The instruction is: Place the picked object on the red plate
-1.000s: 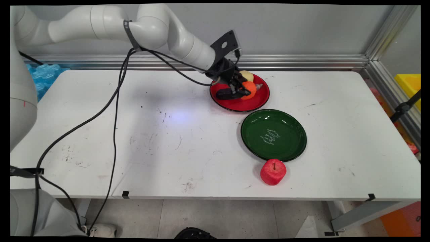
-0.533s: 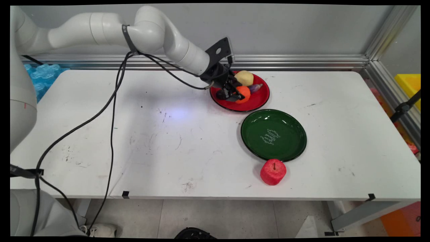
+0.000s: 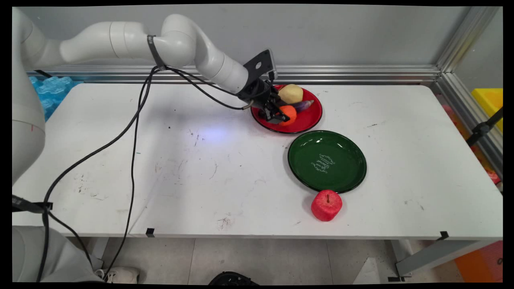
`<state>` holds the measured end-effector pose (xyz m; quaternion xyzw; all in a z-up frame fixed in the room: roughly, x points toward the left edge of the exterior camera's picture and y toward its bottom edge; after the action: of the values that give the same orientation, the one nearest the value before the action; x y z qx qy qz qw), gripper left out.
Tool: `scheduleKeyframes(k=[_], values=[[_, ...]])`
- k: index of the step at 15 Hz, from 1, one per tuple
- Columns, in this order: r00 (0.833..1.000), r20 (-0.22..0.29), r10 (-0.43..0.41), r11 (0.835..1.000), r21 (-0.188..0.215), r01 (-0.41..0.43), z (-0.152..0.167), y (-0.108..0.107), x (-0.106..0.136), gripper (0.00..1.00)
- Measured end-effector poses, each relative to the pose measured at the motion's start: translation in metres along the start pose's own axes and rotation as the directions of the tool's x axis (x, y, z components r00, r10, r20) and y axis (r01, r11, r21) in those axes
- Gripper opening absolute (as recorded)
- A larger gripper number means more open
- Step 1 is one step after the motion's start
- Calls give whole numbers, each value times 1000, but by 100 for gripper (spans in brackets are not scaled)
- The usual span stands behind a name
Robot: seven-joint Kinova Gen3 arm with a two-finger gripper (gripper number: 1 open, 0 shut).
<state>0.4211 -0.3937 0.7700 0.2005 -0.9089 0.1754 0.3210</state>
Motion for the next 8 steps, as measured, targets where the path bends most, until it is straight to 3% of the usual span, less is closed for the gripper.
scheduleKeyframes(k=[8], values=[[1000, -21, 1, 1000, -11, -1, 12, -4, -8, 0]])
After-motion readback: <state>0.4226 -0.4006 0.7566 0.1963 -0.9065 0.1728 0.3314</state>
